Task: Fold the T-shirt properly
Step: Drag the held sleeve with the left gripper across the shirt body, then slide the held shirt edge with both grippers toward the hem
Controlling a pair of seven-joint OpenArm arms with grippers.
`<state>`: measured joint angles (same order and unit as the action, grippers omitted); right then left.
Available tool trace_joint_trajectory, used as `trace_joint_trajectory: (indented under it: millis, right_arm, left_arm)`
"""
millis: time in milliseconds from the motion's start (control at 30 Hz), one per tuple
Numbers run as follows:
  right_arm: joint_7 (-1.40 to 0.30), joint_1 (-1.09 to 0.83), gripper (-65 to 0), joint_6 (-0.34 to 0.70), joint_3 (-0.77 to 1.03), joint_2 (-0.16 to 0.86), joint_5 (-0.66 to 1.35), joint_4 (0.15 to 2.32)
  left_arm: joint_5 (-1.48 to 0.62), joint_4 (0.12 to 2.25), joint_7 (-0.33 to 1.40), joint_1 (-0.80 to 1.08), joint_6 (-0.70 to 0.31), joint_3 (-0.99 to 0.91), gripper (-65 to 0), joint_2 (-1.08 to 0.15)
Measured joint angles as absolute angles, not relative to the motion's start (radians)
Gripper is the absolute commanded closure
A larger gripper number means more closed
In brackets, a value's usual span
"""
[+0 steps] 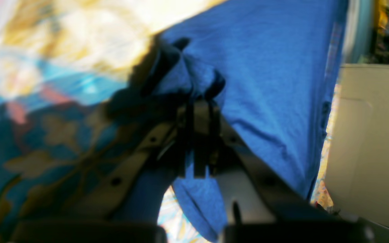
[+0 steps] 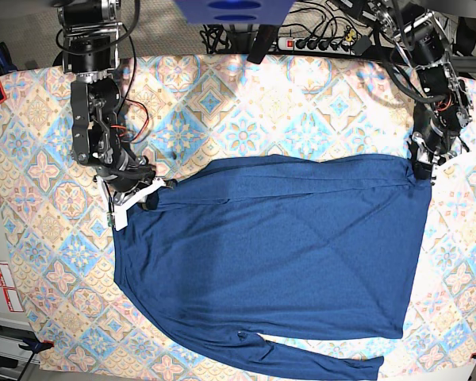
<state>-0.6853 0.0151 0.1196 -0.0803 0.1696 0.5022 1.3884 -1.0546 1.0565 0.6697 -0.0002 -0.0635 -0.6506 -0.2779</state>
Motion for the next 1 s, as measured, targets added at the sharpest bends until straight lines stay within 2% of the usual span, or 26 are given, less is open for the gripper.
trace_joint_trajectory:
  millis: [133,367,567,1000]
  right_arm:
    - [-0.685,0.016,-0.7,0.12,-0.08,0.169,0.503,1.388]
    - [-0.685,0.019,-0.7,0.12,-0.08,0.169,0.502,1.388]
    - [-0.698,0.052,-0.7,0.12,-0.08,0.169,0.502,1.38]
    - [-0.693,0.181,-0.7,0.12,-0.08,0.169,0.5,1.278]
  left_arm:
    - [-1.055,1.058,0.71,0.001,-0.102,-0.651,0.0,-0.28]
    - [-1.055,1.161,0.71,-0.001,-0.12,-0.653,0.0,-0.281]
    - [-1.053,1.164,0.713,-0.053,-0.118,-0.652,0.0,-0.28]
    - [-1.047,1.05,0.706,-0.203,-0.114,-0.656,0.0,-0.282]
